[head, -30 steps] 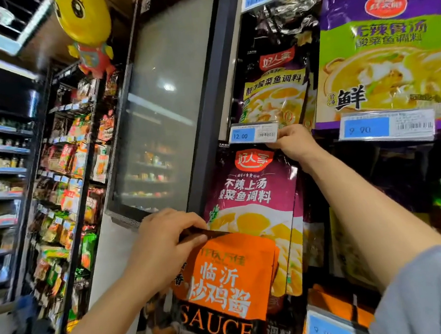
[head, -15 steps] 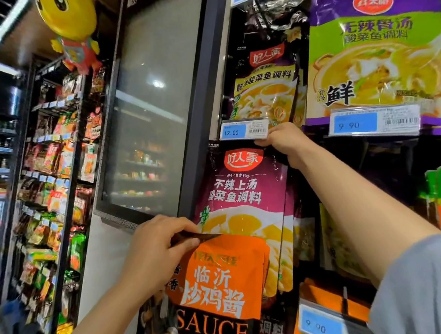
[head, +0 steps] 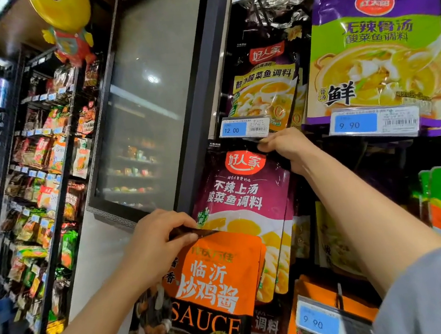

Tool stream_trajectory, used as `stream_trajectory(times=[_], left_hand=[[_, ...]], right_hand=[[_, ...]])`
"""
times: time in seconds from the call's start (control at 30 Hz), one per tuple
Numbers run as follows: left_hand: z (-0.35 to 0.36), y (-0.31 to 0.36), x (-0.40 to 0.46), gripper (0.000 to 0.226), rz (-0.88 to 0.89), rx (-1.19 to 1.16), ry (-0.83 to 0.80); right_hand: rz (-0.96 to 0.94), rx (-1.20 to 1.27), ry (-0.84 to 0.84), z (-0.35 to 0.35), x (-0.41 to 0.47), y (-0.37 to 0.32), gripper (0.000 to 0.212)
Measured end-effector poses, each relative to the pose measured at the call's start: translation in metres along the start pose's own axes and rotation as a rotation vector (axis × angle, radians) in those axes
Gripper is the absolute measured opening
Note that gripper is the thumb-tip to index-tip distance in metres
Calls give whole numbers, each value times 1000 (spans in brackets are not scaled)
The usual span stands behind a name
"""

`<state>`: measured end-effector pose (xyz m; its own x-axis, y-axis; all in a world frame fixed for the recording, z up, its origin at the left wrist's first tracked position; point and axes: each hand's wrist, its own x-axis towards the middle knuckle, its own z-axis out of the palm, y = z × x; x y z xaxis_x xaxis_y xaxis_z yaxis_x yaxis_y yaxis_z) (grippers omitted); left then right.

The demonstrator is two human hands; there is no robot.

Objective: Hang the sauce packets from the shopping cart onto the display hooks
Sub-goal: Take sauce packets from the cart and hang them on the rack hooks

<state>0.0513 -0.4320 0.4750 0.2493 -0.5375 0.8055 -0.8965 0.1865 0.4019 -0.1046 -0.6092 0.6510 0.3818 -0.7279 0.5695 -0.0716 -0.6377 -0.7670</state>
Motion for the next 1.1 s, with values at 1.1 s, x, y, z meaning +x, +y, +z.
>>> stream_trajectory(times=[1.1], left_hand=[[-15,-15,5,7,68,103,105]], right_hand=[[-275,-880,373,7,-4,55,31]])
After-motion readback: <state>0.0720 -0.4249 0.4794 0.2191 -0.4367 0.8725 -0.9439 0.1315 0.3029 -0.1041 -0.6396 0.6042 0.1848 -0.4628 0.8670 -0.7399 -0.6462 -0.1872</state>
